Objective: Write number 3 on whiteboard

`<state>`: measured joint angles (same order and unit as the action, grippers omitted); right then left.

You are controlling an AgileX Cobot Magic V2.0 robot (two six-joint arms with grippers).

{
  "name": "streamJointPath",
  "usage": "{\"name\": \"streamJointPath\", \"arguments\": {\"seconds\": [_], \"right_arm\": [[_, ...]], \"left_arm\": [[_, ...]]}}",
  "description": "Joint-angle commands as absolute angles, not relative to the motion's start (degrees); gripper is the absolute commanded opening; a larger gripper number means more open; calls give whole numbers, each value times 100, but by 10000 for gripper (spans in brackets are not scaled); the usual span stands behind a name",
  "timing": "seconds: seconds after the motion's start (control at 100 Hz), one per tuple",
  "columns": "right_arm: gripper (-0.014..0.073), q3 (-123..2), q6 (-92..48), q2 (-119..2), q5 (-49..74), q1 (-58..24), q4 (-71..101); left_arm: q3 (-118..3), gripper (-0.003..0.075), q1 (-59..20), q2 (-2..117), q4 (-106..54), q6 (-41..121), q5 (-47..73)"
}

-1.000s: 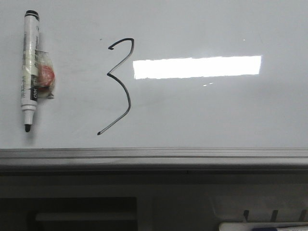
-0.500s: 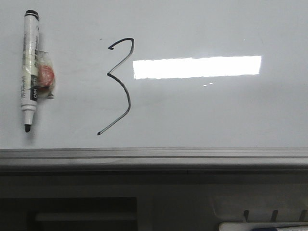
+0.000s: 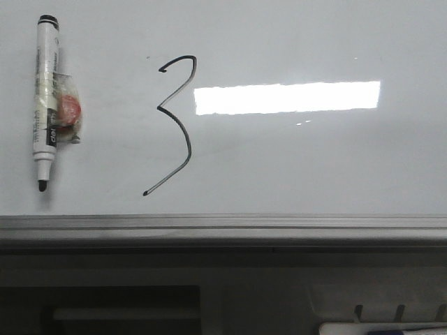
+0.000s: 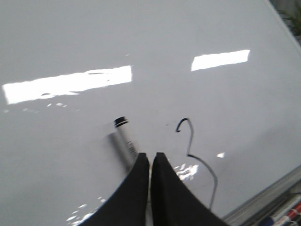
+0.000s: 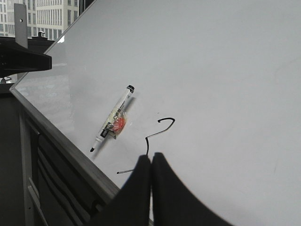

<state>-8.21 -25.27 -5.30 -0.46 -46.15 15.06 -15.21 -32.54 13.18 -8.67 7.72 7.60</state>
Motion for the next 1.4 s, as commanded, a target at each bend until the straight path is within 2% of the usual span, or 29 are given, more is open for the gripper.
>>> {"name": "streamJointPath", "arguments": {"seconds": [0.0,0.42,0.54,0.84,1.0,1.39], "right_arm": [[-46,-981,-2539,-575,-502,-4590,1448],[-46,-981,-2539,-575,-502,-4590,1448],[-46,-981,-2539,-575,-502,-4590,1448],[-46,-981,-2539,-575,-502,-4590,1448],[-46,-981,-2539,-575,-502,-4590,1448],[-46,-981,-2539,-575,-502,-4590,1448]], "left_arm": [[-1516,-21,-2736,1360,-776,752,310],[-487,-20,-429,83,-371,740,310],[-178,-21,-26,-129,-343,690,285],[66,-20,32,-162,0,0,556],[66,-20,32,-162,0,0,1633],[65,-20,32,-162,0,0,1572]]}}
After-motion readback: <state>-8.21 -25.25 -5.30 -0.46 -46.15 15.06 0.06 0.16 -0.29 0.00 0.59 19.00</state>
